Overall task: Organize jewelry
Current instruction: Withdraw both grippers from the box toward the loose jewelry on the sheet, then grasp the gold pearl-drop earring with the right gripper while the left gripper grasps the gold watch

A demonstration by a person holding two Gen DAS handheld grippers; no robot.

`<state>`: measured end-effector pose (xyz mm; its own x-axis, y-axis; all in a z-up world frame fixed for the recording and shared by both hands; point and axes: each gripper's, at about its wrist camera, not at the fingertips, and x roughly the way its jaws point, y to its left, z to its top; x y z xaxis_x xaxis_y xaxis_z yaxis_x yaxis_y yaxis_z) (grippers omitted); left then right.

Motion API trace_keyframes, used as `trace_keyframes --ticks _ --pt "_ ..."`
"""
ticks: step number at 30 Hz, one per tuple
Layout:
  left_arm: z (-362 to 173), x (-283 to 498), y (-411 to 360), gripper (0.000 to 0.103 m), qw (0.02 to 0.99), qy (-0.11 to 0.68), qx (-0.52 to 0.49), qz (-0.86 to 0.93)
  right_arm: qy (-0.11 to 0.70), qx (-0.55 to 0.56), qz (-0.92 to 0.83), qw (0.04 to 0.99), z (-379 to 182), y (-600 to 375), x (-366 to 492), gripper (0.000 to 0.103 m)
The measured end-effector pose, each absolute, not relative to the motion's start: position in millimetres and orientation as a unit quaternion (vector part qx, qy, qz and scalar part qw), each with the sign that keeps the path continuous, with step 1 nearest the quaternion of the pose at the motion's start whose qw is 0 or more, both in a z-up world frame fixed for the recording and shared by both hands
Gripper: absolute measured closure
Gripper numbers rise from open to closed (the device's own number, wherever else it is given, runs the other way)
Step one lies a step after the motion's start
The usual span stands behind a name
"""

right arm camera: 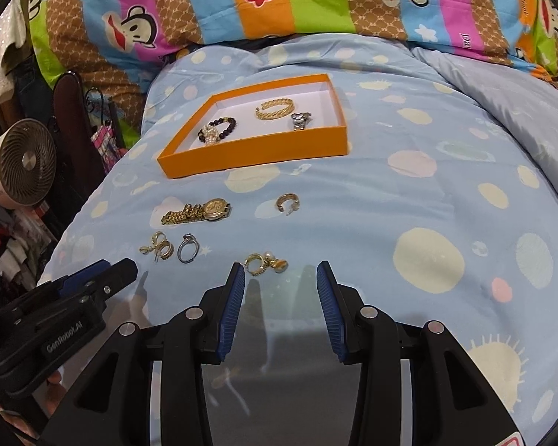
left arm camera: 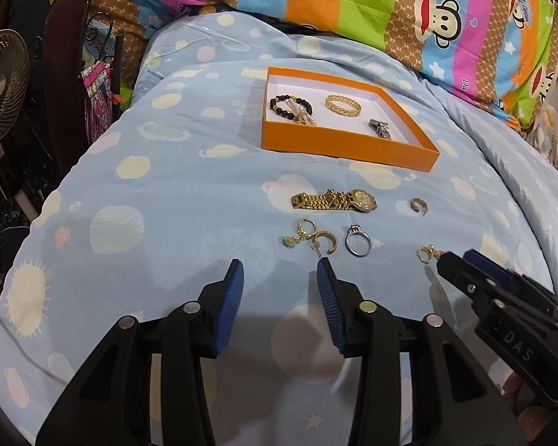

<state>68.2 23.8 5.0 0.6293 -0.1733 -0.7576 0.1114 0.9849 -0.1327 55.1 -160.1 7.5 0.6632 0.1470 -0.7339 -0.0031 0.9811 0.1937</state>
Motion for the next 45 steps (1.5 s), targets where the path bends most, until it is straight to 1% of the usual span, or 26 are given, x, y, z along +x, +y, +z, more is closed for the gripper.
trace_keyframes --ticks 13,19,21,23,26,30,40,45 --pt "1.4 70.8 32.2 0.06 0.898 0.428 -0.061 -0.08 0.425 0.093 0.032 0.9 1.2 -150.6 66.8 0.063" --pt "1.0 71.5 31.0 0.06 0.898 0.429 -0.059 -0.081 0.432 0.072 0.022 0.899 0.0 -143.0 70.8 0.062" --pt "0.9 71.7 30.8 0.06 0.898 0.429 -0.059 -0.081 0.433 0.065 0.015 0.899 0.0 -141.6 71.1 0.064" --pt "0.8 71.7 30.6 0.06 0.898 0.429 -0.059 -0.081 0.434 0.064 0.007 0.899 0.0 -142.7 71.5 0.072" --pt "0.9 71.7 30.5 0.06 0.898 0.429 -0.059 -0.08 0.434 0.067 0.002 0.899 -0.1 -146.0 72.1 0.08" --pt "1.0 71.8 30.5 0.06 0.898 0.429 -0.059 -0.081 0.433 0.071 -0.001 0.899 -0.1 -149.1 71.3 0.085" --pt "3.3 75.0 28.9 0.06 0.895 0.432 -0.06 -0.091 0.425 0.088 0.0 0.901 1.6 -156.8 61.5 0.087" --pt "18.2 90.8 10.0 0.06 0.899 0.423 -0.003 -0.109 0.423 0.102 0.009 0.9 1.0 -161.7 57.0 0.087"
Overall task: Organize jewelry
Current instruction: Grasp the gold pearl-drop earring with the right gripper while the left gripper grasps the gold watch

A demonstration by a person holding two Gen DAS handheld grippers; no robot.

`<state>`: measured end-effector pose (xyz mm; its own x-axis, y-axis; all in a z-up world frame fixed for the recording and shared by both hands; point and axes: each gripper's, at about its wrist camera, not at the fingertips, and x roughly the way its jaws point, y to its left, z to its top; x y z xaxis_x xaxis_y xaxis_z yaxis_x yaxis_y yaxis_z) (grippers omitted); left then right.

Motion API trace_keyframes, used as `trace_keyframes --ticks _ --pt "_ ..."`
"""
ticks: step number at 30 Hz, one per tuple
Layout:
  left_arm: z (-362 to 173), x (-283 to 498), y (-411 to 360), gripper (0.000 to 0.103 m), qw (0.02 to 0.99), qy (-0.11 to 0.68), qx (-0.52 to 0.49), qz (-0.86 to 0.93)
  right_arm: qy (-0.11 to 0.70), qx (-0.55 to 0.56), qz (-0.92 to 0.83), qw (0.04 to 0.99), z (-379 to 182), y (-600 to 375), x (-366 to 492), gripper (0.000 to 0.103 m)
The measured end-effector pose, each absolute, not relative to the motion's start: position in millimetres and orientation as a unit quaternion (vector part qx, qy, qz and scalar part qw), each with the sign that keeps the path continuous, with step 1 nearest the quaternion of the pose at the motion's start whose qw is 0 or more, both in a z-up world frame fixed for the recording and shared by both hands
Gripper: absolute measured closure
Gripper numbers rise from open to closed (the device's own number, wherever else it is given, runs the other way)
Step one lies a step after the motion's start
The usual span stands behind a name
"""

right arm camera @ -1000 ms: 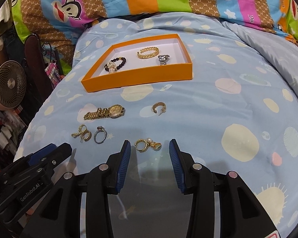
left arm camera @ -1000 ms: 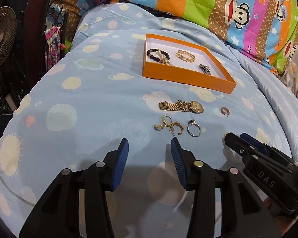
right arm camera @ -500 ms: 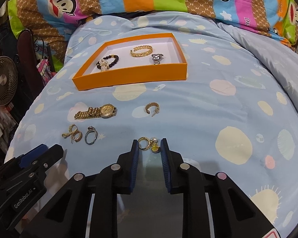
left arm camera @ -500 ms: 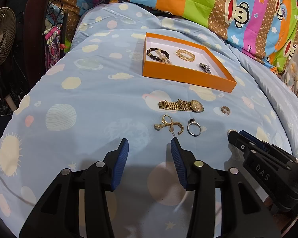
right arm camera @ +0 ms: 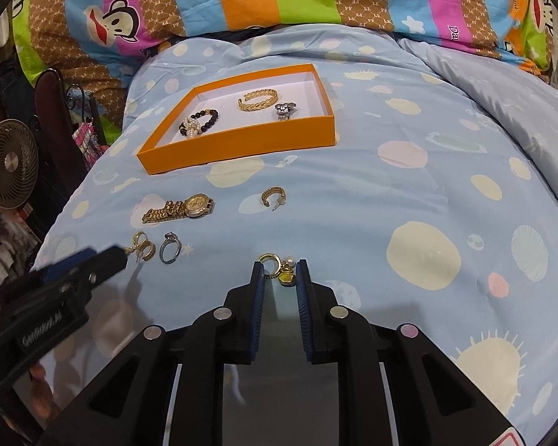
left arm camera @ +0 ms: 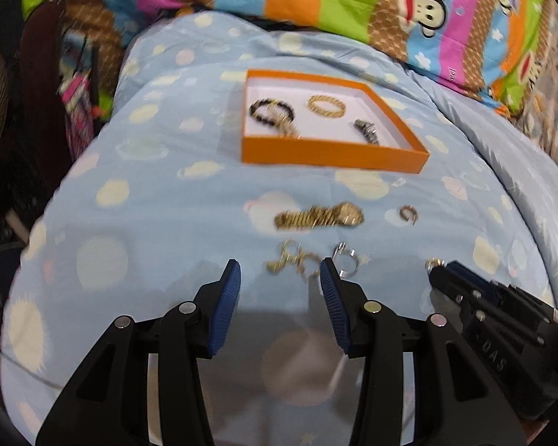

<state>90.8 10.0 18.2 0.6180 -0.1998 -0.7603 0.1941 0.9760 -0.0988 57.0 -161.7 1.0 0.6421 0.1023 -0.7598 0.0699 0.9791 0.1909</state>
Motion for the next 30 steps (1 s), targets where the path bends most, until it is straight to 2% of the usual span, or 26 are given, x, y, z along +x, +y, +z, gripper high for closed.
trace_keyframes --ticks 9,17,18,19,24,25,30 --pt "11.5 145.0 -25.6 0.06 0.875 0.412 0.106 -0.23 0.424 0.117 0.018 0.898 -1.4 -166.3 56.1 0.087" --pt "-4.9 146.5 -41.1 0.061 0.85 0.414 0.154 -0.289 0.424 0.121 0.019 0.897 -2.2 -167.7 57.4 0.087" --pt "-4.7 145.3 -42.4 0.062 0.85 0.411 0.156 -0.29 0.424 0.122 0.019 0.897 -2.3 -167.7 57.5 0.087" --pt "-4.1 144.5 -42.3 0.068 0.849 0.412 0.153 -0.294 0.424 0.123 0.019 0.897 -2.3 -167.7 57.6 0.087" --pt "-3.6 137.2 -44.7 0.071 0.852 0.415 0.14 -0.286 0.423 0.126 0.02 0.897 -2.9 -169.3 58.8 0.087" --pt "-3.4 134.3 -45.6 0.081 0.852 0.416 0.138 -0.286 0.423 0.125 0.02 0.897 -2.9 -169.3 58.8 0.087" --pt "-2.5 121.8 -48.7 0.083 0.86 0.422 0.123 -0.259 0.422 0.125 0.02 0.898 -2.3 -169.2 59.0 0.087"
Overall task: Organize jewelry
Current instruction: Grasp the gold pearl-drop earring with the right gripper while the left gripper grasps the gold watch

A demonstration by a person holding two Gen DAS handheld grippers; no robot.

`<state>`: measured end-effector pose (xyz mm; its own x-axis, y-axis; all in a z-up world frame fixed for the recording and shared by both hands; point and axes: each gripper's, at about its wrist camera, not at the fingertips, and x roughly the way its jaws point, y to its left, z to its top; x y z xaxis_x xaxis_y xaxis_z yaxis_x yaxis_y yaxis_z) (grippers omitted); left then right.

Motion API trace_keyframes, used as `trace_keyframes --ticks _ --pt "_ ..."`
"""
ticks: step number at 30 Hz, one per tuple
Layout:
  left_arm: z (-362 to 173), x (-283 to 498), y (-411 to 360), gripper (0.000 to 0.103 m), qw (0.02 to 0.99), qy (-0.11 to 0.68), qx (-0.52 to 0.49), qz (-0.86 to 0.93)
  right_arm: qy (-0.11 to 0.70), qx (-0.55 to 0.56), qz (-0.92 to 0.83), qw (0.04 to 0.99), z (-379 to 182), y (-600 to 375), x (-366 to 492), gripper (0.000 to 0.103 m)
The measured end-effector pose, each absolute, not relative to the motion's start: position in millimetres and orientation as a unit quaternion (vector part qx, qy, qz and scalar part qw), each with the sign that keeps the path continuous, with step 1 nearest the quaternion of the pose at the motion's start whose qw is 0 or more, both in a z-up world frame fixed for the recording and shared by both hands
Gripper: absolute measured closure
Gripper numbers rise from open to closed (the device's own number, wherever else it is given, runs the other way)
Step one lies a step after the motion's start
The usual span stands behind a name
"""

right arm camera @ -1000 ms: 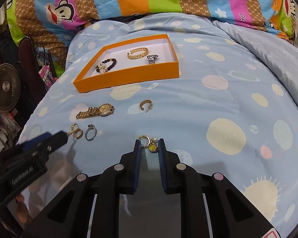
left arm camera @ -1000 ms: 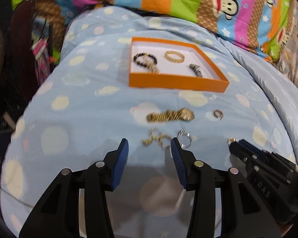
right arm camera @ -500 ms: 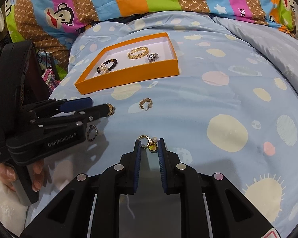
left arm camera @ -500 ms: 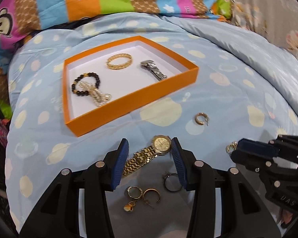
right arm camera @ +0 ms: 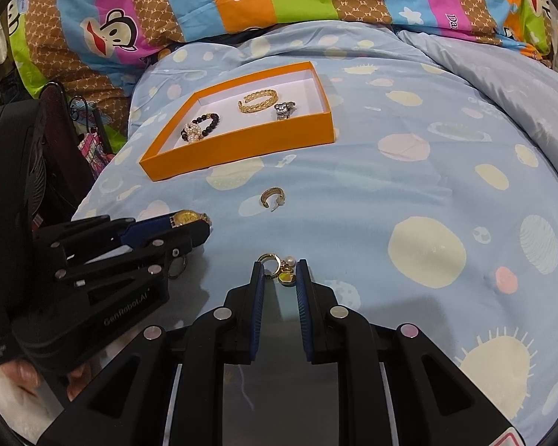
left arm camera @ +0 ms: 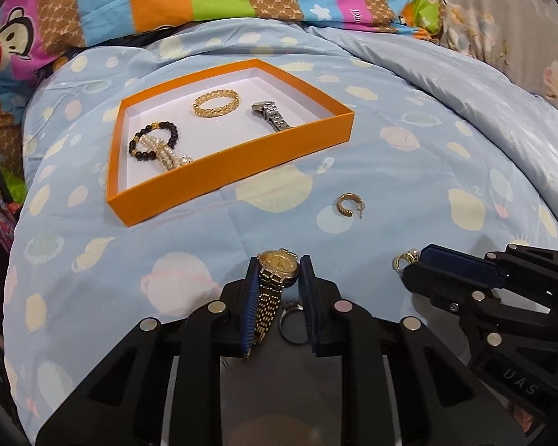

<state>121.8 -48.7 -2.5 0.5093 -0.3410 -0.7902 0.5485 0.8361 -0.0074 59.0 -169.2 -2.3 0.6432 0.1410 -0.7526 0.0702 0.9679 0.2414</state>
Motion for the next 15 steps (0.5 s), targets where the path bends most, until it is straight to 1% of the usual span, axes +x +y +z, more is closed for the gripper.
trace_keyframes --ticks 5,15 --pt "1.8 113.4 -47.2 0.083 0.872 0.424 0.106 -0.223 0.412 0.121 0.015 0.903 4.2 -170.9 55.9 0.087" --pt "36.1 105.1 -29.8 0.083 0.903 0.398 0.048 -0.158 0.375 0.111 0.006 0.921 34.7 -180.8 59.3 0.087"
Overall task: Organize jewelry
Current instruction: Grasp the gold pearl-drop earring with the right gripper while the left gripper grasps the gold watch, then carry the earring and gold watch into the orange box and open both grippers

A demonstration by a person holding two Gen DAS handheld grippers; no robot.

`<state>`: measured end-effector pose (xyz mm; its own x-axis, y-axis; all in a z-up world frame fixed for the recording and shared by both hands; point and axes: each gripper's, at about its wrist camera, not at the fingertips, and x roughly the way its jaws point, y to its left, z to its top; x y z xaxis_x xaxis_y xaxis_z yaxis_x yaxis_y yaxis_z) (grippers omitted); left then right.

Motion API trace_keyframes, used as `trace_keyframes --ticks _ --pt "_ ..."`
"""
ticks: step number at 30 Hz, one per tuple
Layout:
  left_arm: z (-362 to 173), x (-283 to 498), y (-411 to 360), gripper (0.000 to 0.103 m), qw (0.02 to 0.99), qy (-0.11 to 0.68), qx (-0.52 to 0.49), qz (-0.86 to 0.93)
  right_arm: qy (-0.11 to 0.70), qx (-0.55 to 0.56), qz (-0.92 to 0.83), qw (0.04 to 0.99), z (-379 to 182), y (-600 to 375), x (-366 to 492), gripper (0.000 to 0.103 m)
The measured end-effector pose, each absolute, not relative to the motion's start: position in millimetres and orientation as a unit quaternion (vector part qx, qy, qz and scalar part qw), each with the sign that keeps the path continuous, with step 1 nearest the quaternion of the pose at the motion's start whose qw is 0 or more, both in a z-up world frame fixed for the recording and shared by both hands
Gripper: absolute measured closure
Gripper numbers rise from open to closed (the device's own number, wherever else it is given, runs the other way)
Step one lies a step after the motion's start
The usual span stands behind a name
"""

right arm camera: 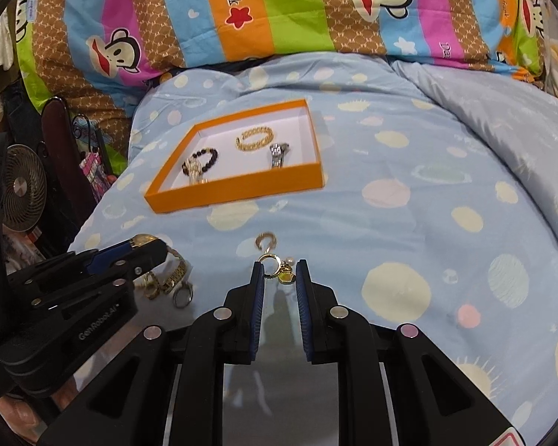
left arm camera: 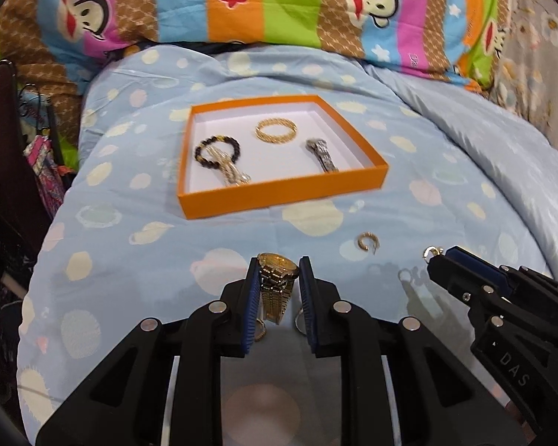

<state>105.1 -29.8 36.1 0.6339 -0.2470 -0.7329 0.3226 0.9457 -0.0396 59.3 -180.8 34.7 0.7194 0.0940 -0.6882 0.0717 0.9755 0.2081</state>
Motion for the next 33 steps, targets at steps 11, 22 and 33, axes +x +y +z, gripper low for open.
trace_keyframes --ticks 11,22,33 --pt "70.3 131.6 -19.4 0.084 0.922 0.366 0.038 -0.125 0.332 0.094 0.012 0.939 69.6 -183.1 94.8 0.087" --pt "88.9 172.3 -16.7 0.084 0.934 0.34 0.035 -0.104 0.318 0.084 0.033 0.944 79.7 -169.8 143.7 0.087" --pt "70.9 215.2 -26.0 0.084 0.931 0.351 0.04 -0.087 0.338 0.086 0.044 0.936 56.7 -157.3 193.5 0.086"
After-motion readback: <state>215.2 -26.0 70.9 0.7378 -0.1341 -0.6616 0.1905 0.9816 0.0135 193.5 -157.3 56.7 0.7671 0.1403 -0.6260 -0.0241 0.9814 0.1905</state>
